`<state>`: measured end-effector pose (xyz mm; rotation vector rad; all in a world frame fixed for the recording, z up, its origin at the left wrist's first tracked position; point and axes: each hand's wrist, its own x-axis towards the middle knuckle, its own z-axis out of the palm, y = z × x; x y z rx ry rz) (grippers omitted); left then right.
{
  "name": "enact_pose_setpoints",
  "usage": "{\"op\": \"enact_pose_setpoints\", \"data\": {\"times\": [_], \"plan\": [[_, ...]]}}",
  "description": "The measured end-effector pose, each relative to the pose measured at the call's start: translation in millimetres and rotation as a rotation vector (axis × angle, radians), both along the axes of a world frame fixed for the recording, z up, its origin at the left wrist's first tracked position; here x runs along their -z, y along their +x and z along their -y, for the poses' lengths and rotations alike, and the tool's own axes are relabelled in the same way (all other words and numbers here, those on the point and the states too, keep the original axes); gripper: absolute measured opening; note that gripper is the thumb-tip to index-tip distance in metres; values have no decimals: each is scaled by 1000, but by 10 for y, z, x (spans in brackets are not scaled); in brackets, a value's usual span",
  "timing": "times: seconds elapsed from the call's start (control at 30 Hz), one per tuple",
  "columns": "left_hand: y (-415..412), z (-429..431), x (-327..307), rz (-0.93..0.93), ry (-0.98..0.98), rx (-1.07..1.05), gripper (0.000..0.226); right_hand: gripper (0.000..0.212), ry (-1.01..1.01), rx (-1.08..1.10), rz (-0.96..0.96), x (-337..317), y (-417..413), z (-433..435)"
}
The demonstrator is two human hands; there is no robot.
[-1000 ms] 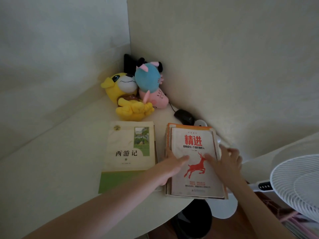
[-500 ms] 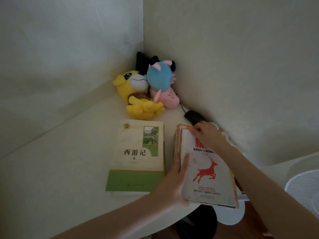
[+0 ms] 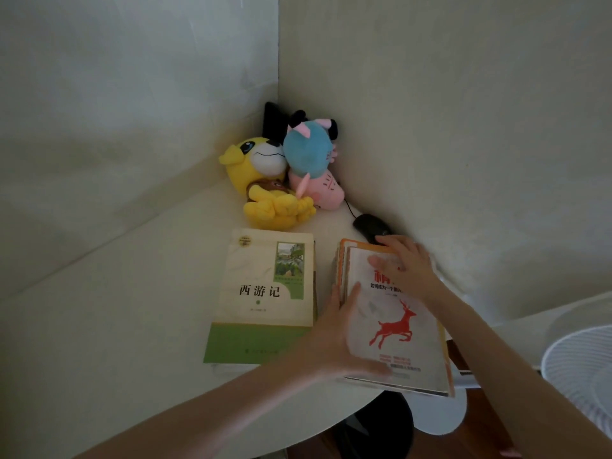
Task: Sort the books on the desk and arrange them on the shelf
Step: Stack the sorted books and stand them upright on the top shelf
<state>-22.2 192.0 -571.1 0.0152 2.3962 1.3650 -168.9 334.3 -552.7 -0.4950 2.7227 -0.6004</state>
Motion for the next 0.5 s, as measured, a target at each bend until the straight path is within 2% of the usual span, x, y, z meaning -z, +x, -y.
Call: {"op": "enact_pose_setpoints", "data": {"times": [0.07,0.1,0.2,0.33,0.43,0.5], "plan": [[-38,71,-126,-31,88,-76,123,92,-5,-62,-19,8,110,-141],[-47,104,-172,-48,102,-94,114,98,34,-115,-76,16,157,-210],[-58,186,-216,-66,142,-145,93,103,60,-172,-219,50,243,-401],[36,435,-229,-52,130,-216,84,96,-3,-248,-281,79,436,-364],[213,800,-247,-50,104,-282,98,100,-57,-280,-122,-12,619,-21],[360,1106,-258,-53,146,-402,88,110,-97,-340,-30,-110,734,318]]}}
